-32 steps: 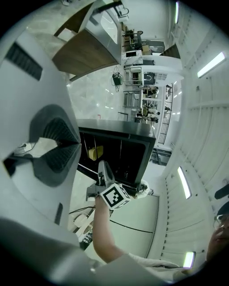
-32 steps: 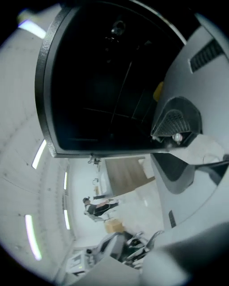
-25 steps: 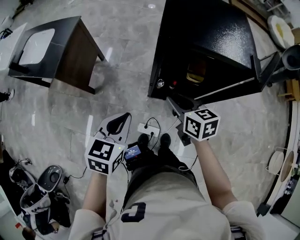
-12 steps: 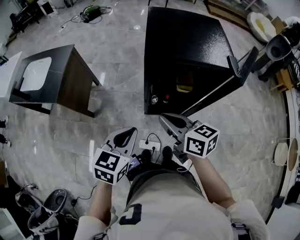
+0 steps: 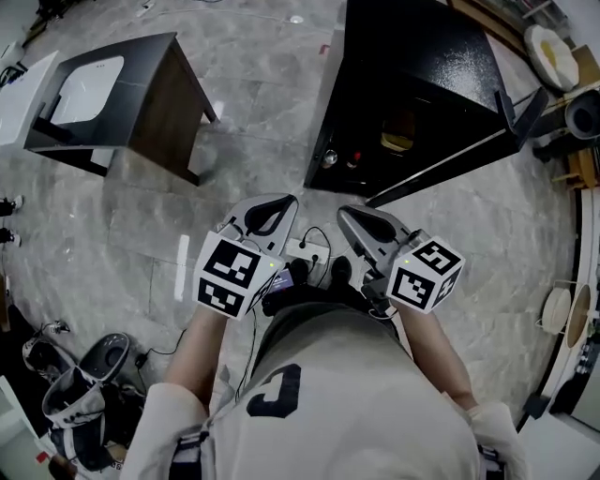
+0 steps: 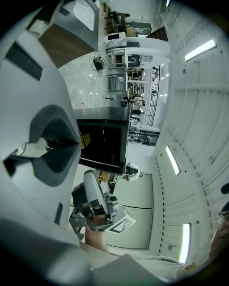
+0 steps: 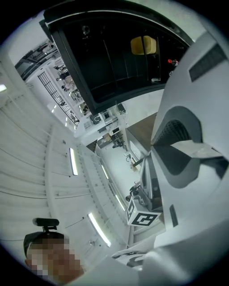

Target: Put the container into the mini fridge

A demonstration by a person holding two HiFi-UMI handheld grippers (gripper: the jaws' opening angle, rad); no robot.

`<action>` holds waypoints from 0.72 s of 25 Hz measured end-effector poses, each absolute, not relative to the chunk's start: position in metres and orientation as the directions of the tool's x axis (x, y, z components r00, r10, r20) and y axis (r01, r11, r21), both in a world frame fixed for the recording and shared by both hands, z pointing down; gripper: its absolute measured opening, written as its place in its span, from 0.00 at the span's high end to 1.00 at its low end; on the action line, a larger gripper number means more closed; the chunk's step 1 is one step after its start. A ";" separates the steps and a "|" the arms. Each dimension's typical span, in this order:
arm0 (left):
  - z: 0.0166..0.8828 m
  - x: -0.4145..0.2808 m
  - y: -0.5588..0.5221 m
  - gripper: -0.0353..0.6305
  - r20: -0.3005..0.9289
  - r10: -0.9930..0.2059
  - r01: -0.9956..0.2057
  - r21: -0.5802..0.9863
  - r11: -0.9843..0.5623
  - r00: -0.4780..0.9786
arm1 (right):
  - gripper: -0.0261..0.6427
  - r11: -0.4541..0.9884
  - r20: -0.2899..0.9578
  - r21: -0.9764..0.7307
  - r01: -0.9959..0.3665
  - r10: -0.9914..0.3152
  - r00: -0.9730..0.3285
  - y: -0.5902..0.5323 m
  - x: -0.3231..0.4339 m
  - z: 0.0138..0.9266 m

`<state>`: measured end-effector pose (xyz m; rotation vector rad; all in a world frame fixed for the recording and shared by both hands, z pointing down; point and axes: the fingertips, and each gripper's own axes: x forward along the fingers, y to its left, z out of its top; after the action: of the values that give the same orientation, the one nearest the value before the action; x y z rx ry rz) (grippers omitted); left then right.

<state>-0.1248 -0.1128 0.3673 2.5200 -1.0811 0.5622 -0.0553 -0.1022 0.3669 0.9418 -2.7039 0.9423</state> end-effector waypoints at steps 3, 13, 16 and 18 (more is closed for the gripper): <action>0.373 -0.123 -0.108 0.86 0.477 -0.599 -0.737 0.174 -0.653 0.643 | 0.92 0.581 0.335 -0.515 -0.630 -0.541 -0.772 -0.097 -0.052 0.372; 0.358 -0.110 -0.084 0.86 0.467 -0.615 -0.743 0.150 -0.653 0.635 | 0.92 0.604 0.296 -0.533 -0.592 -0.522 -0.800 -0.082 -0.053 0.368; 0.354 -0.105 -0.080 0.86 0.471 -0.625 -0.749 0.129 -0.650 0.623 | 0.92 0.620 0.273 -0.538 -0.571 -0.513 -0.814 -0.077 -0.051 0.364; 0.352 -0.096 -0.074 0.86 0.475 -0.623 -0.748 0.122 -0.652 0.621 | 0.92 0.625 0.259 -0.543 -0.561 -0.511 -0.820 -0.073 -0.044 0.360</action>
<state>-0.0957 -0.0736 0.3515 2.5387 -1.1073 0.5716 -0.0436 -0.0728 0.3596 0.9117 -2.7599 0.9642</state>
